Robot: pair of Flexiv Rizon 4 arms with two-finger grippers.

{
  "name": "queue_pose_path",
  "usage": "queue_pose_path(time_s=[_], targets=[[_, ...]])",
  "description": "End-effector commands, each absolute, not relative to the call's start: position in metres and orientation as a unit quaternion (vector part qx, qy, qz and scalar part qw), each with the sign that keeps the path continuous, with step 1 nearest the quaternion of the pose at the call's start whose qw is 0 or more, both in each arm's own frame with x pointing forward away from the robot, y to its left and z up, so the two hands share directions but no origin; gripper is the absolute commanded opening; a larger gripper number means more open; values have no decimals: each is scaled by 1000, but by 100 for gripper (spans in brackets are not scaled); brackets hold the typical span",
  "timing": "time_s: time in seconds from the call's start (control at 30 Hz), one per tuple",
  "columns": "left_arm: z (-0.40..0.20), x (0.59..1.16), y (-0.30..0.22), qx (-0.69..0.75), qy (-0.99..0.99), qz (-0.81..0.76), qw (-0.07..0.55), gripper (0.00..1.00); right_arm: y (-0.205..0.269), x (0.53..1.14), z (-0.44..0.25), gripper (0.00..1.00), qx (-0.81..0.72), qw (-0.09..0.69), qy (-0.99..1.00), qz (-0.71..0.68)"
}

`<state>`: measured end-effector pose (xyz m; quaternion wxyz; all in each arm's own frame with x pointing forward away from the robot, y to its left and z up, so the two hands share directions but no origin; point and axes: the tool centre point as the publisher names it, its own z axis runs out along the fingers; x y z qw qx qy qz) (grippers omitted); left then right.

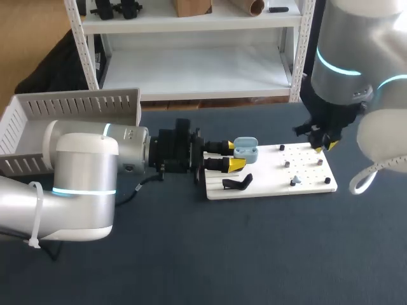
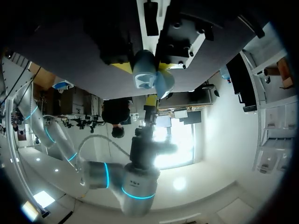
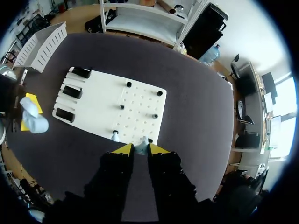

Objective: Pick up each earbud case from the left stands, insert the matching earbuds, close the lid, and place the case in the box.

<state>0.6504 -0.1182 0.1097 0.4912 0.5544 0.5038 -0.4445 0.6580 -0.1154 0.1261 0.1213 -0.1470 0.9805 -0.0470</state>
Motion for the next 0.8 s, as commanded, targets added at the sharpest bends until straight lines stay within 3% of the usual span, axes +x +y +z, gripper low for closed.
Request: queue_pose_path(time_s=[0.03, 0.53, 0.8], targets=[[109, 649, -118, 553, 504, -443, 494, 0, -100, 615, 171, 0, -137, 120, 982, -42], [109, 649, -118, 553, 504, -443, 494, 0, -12, 573, 187, 0, -144, 111, 982, -42], [109, 649, -118, 553, 504, -443, 494, 0, -9, 570, 187, 0, -144, 118, 982, -40]])
